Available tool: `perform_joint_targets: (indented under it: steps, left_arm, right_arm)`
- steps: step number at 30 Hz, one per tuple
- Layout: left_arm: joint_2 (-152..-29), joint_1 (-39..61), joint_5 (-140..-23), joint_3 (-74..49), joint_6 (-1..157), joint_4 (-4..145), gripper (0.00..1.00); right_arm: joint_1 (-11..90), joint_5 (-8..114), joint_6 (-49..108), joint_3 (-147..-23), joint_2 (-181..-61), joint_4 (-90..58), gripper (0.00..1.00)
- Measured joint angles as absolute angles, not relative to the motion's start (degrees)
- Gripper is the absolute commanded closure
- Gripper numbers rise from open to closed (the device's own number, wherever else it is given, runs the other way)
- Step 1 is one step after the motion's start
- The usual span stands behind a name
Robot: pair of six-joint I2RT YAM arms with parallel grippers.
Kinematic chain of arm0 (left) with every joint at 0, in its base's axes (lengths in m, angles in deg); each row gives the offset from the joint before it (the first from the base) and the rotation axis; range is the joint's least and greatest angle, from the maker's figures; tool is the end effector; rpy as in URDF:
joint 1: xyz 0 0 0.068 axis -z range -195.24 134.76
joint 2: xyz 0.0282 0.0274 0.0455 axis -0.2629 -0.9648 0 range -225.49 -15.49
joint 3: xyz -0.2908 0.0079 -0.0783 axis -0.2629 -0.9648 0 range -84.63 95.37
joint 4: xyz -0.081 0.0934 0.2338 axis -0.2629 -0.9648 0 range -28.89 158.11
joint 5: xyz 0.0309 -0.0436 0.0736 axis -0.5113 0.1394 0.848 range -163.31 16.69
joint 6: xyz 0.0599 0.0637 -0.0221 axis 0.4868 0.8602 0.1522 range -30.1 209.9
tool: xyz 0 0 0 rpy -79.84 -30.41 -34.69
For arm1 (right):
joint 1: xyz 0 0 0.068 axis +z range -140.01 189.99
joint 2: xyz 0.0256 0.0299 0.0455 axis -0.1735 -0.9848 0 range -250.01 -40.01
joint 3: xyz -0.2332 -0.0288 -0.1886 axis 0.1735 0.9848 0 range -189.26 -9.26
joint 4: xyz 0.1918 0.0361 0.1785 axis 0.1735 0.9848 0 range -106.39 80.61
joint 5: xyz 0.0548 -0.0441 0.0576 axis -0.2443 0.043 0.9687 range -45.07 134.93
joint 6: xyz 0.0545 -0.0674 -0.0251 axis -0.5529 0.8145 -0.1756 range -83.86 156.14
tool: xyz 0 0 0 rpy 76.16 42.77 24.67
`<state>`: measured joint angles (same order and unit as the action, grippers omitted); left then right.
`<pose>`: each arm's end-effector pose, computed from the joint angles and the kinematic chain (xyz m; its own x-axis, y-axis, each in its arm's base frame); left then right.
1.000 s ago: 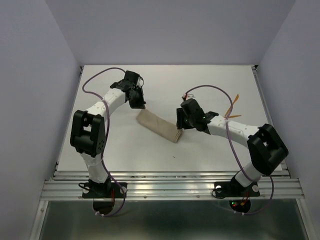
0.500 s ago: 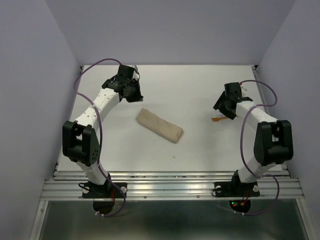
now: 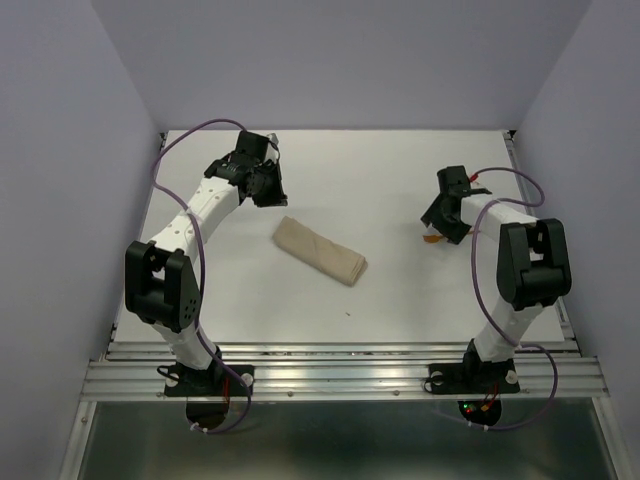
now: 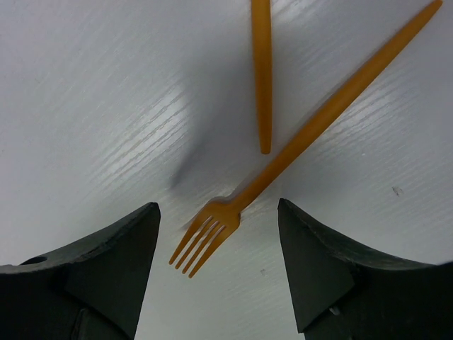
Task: Fold the napkin into a case and place the utensils inside
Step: Pick up the fork from the center of the board.
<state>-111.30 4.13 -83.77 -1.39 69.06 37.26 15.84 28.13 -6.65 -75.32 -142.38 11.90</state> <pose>0.3879 -0.1520 0.3045 -0.7663 -0.1015 -0.6344 0.1903 0.9073 -0.3750 0.3836 0.0159 0.1649 -0.6419 0.5879 -0.4922 0.6293 0.7707 0.0998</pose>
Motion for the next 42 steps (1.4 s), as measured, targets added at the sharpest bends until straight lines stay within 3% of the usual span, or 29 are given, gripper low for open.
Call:
perform_joint_targets:
  steps: [7, 10, 13, 23, 28, 31, 38, 42]
  left_arm:
    - [-111.30, 4.13, -84.36, -1.41, 69.35, 37.33, 0.95]
    - [-111.30, 4.13, -84.73, -1.41, 69.46, 37.33, 0.95]
    - [-111.30, 4.13, -85.04, -1.41, 69.50, 37.37, 0.96]
    - [-111.93, 4.13, -86.33, -1.41, 70.18, 37.39, 0.97]
    - [-113.77, 4.13, -86.92, -1.41, 70.35, 37.39, 0.97]
    - [-114.27, 4.13, -87.07, -1.41, 70.35, 37.33, 0.97]
    - [-114.34, 4.13, -86.74, -1.41, 70.35, 37.28, 0.97]
    - [-114.34, 4.13, -85.91, -1.41, 70.33, 37.09, 0.97]
  right_arm:
    - [14.31, 27.84, -7.41, -75.32, -143.56, 11.88, 0.38]
    - [13.70, 27.69, -7.33, -75.19, -143.93, 11.66, 0.50]
    - [13.70, 27.32, -6.95, -74.86, -143.97, 11.36, 0.69]
    - [13.41, 29.79, -6.74, -60.89, -132.94, 6.66, 0.93]
    - [14.07, 34.01, -5.91, -53.31, -124.65, 8.91, 0.98]
    - [18.77, 35.78, -5.10, -52.26, -122.97, 11.12, 0.96]
    - [34.37, 40.61, 0.83, -55.49, -126.40, 11.64, 0.96]
    - [36.12, 41.72, 6.71, -59.82, -130.57, 13.41, 0.97]
